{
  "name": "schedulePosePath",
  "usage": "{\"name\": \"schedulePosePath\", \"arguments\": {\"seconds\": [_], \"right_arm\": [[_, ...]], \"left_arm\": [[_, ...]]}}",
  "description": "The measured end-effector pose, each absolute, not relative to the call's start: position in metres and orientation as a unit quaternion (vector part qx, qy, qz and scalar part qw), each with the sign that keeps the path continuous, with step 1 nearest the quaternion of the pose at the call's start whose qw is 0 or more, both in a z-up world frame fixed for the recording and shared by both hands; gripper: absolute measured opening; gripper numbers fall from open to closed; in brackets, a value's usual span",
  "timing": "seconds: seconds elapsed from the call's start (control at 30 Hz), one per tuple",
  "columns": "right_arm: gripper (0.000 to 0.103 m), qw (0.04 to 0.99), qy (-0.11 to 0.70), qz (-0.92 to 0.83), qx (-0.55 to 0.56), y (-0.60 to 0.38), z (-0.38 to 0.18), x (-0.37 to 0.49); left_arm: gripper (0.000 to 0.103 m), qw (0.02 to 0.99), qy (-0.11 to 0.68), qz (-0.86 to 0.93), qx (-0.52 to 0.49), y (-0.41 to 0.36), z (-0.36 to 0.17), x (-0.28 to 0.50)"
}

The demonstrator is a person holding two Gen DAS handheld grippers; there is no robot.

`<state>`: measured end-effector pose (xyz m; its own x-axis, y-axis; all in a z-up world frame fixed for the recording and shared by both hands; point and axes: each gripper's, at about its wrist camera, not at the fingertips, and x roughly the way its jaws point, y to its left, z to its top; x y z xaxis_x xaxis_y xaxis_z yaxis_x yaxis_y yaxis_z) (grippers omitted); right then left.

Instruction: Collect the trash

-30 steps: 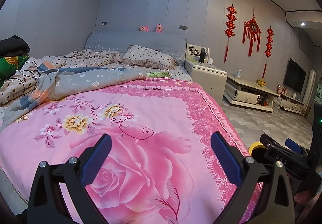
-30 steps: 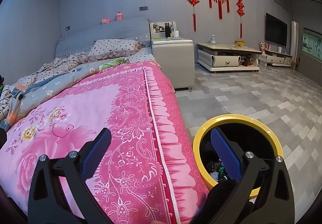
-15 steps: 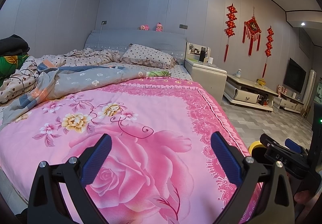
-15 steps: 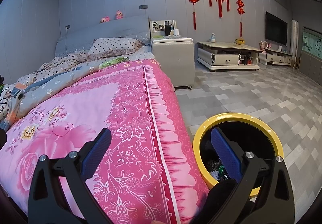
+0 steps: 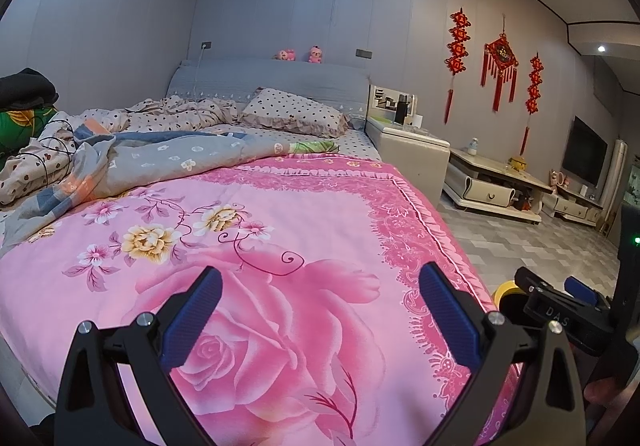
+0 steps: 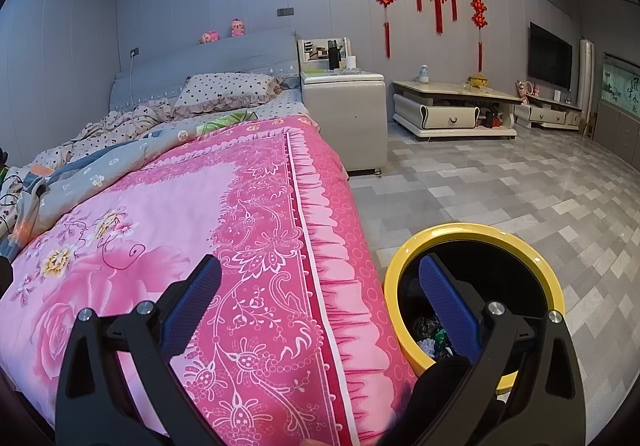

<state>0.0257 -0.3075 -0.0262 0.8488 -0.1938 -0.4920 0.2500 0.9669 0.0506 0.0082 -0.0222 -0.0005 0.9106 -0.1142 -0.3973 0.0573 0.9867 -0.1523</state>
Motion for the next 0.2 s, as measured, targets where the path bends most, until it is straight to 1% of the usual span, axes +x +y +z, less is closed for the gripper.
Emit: {"name": "schedulePosePath", "arguments": {"seconds": [0.2], "right_arm": [[0.095,0.959,0.253,-0.114,0.057,-0.3068,-0.0275,0.0266]], "left_arm": [[0.095,0.974,0.211,-0.043,-0.073,-0.0227,0.0016,0.0095]]}}
